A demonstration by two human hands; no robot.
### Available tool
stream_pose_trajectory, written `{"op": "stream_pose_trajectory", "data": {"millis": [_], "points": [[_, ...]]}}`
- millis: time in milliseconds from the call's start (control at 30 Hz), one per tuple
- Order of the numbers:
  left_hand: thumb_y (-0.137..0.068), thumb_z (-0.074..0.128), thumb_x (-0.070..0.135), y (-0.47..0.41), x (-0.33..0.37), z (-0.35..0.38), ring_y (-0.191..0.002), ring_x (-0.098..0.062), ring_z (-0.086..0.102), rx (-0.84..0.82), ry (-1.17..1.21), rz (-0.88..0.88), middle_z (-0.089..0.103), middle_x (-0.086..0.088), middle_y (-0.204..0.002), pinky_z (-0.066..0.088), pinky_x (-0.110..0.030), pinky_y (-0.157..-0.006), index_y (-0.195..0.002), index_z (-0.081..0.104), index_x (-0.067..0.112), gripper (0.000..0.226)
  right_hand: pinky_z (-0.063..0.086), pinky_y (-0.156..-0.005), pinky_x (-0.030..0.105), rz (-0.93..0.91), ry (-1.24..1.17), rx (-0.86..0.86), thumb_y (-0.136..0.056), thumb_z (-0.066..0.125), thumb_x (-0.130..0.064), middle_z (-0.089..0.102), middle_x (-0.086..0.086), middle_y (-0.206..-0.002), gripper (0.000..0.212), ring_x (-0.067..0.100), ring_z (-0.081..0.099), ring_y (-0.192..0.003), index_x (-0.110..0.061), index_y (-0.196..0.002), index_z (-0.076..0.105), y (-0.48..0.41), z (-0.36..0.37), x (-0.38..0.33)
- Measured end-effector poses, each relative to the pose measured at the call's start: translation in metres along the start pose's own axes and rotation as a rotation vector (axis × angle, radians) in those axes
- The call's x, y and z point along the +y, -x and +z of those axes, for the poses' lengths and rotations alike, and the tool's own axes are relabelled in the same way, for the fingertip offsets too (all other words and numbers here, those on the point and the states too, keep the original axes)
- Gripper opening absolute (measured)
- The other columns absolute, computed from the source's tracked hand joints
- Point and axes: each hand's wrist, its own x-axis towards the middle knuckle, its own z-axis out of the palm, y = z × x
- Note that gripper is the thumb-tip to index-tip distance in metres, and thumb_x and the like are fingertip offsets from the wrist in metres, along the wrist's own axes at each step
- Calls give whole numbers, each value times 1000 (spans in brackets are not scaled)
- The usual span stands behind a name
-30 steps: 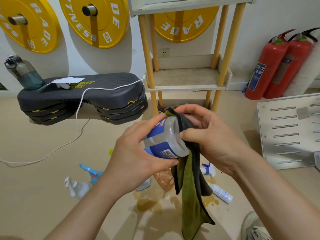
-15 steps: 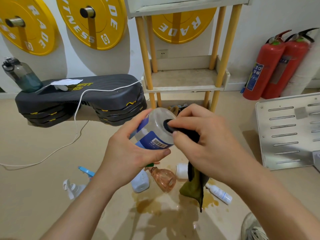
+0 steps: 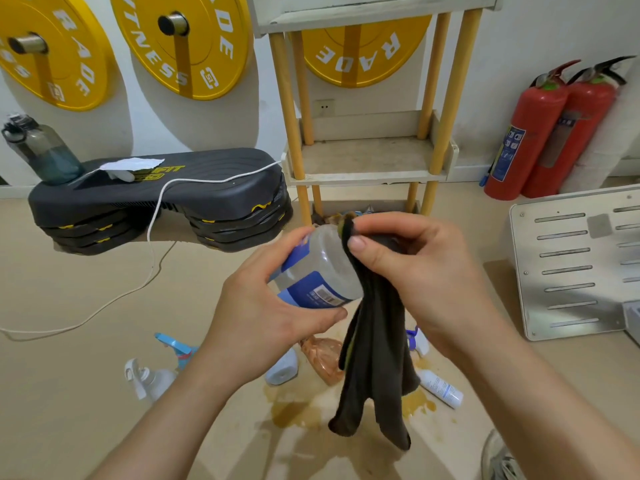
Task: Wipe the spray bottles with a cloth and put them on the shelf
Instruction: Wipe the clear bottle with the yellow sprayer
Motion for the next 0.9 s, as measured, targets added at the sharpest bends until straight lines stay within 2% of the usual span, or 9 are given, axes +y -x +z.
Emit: {"op": "stream_pose_trajectory", "data": {"millis": [100,233,333,467,567,633,700,767,900], "points": [[-56,94,17,-1,6,7,-97,-7,68,17,86,-54,71,12,-107,57,-23,-79,-127,60,40,82,53,-88,21,-150,15,47,-86,74,-10,73,-21,-97,26,2,66,-105,-35,-94,73,8,18,6],[-61,90,9,-7,10,3,-91,-12,72,29,206,-106,75,8,-102,60,-33,-81,-123,64,36,73,21,-119,24,-306,342,-28,-96,50,-38,44,-33,-141,38,-3,23,-146,-52,-131,46,21,38,30],[-55,91,17,0,13,6,-87,-12,72,-28,174,-131,74,7,-100,61,-39,-81,-123,62,37,77,27,-115,19,-147,286,-57,-98,35,-52,46,-34,-138,30,-8,32,-139,-58,-125,47,10,33,23],[-51,93,34,11,12,19,-99,-5,67,-22,20,-96,67,19,-109,57,-34,-88,-130,52,47,89,50,-90,22,210,151,-151,-99,32,-59,70,-19,-106,40,-2,65,-102,-49,-104,70,-8,15,11],[-55,86,44,8,10,21,-111,-9,55,31,-268,6,58,21,-117,50,-33,-94,-136,48,45,90,54,-68,15,303,4,-36,-102,38,-50,71,-15,-98,38,-4,69,-83,-41,-94,74,-8,22,12],[-66,79,42,0,5,18,-111,-10,53,83,-383,35,59,17,-120,44,-26,-94,-138,49,39,78,47,-82,8,104,185,65,-105,36,-40,64,-28,-106,30,-14,59,-97,-38,-107,66,6,43,17],[-82,65,34,-7,1,14,-105,-10,53,131,-424,41,62,16,-115,36,-15,-82,-132,54,37,52,30,-112,20,-168,482,85,-101,32,-45,48,-17,-142,45,-1,39,-134,-29,-136,56,21,64,30],[-87,58,31,-7,-2,12,-100,-11,52,131,-450,32,63,16,-108,32,-16,-75,-125,56,37,38,22,-118,27,-186,537,51,-98,28,-51,36,-7,-154,57,9,28,-143,-26,-144,50,21,68,34],[-57,67,38,3,1,25,-96,-19,53,65,-416,40,59,11,-98,46,-37,-81,-97,55,27,43,43,-102,31,-42,456,27,-103,38,-47,66,-20,-110,44,-1,55,-114,-24,-106,75,0,46,24]]}}
